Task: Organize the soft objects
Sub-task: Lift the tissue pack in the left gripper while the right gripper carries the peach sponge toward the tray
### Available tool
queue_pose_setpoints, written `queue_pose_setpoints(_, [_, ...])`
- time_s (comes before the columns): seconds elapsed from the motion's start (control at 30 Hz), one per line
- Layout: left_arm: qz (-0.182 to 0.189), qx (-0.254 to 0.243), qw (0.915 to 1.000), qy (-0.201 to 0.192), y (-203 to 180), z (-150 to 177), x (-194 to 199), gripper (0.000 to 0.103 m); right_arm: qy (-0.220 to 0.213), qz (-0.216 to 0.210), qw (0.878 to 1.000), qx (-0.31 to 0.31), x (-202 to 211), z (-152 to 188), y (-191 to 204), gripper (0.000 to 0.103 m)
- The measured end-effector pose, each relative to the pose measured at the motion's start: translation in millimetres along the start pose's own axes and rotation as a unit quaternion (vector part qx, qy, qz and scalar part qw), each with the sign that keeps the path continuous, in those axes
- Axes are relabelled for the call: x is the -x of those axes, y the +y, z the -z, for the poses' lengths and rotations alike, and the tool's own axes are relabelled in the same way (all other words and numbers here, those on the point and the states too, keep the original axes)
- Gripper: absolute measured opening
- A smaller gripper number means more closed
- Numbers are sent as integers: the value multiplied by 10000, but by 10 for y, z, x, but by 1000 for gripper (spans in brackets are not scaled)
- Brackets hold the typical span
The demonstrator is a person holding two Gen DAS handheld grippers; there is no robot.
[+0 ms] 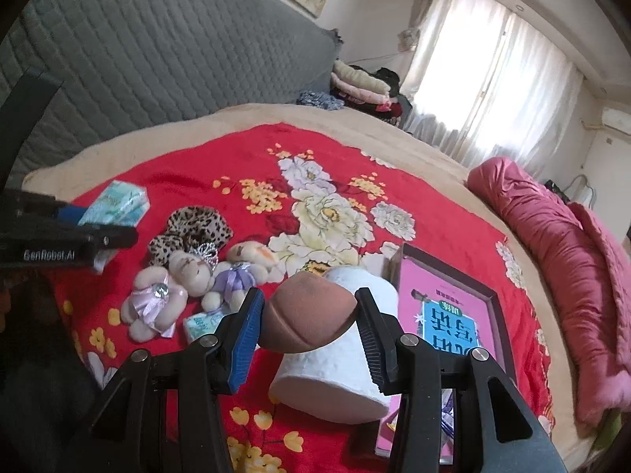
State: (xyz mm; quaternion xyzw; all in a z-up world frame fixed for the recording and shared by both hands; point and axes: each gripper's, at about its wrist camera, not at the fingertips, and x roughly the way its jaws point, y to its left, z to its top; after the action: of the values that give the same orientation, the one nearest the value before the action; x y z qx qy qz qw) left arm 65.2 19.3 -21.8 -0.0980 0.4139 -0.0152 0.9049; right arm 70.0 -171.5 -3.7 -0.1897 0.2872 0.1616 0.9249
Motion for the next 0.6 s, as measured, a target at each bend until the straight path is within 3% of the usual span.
queue_pose_setpoints(0.6, [107, -636, 9977, -207, -715, 9, 314, 47, -338, 113, 9942, -1016, 394, 107, -523, 49])
